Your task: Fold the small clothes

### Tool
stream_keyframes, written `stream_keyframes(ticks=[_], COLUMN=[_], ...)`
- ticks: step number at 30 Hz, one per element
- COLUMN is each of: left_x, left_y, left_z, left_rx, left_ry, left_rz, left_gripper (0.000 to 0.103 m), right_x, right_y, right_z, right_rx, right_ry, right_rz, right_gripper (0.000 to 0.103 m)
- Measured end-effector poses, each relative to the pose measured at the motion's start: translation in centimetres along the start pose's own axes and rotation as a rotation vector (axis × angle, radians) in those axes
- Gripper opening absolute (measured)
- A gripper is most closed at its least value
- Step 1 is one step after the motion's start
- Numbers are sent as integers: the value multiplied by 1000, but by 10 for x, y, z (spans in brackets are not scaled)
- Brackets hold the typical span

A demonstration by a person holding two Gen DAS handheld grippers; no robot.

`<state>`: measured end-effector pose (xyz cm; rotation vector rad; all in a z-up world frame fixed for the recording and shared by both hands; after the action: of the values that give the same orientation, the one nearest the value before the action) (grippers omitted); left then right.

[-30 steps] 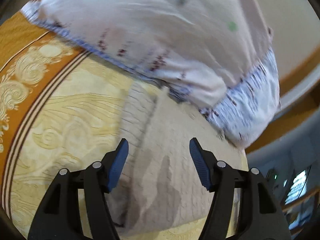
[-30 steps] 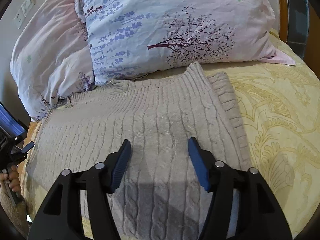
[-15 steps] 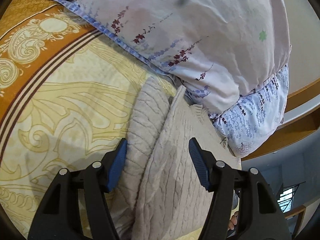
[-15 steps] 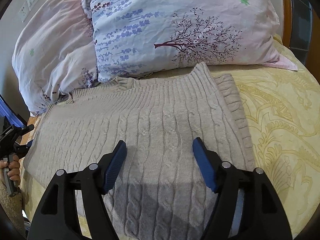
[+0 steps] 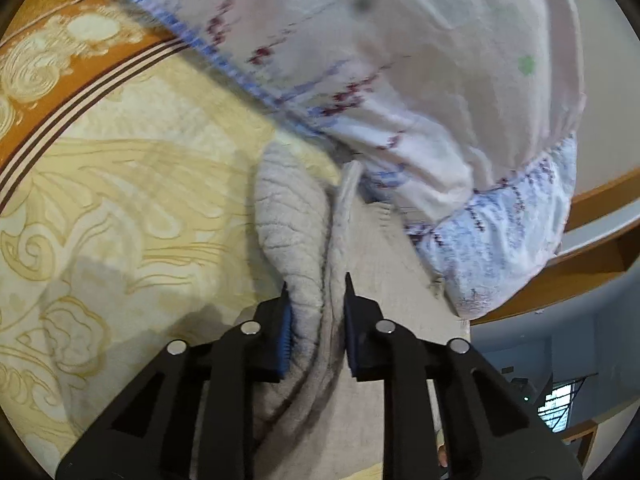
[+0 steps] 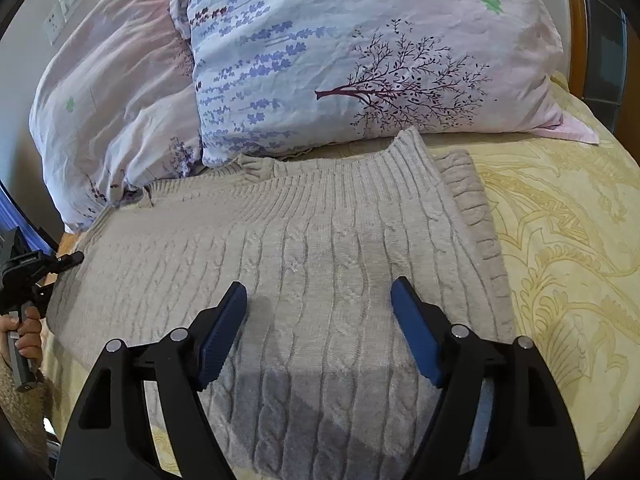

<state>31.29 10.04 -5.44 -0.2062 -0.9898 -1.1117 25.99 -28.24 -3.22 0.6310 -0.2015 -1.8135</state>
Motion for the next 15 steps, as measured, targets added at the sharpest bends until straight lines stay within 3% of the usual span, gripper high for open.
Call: stream_keyframes(ticks=[8,15], left_x=[85,172], left_y=[-4,-37], left_z=[7,-27], left_rx=[30,-43], left_ry=[-136,-253], left_rz=[-79,-151], left_gripper=[16,15], right_x=[-17,-15], right_y=[13,19], right_z=[30,43], right_rx=[60,72], right_ry=[145,226], right_rz=[-14,-53], right_gripper=[76,77])
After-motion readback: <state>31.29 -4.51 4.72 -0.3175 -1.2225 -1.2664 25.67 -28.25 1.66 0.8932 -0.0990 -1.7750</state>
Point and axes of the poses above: each gripper's, at about its wrist camera, not at the fingertips, and z roughly against the way its jaws point, x to its right, y to its top, the point moved 10 cm from there along -z, roughly the way its jaws point, and after that the axes turned 1 degree about -x, right-handed, at the moved point
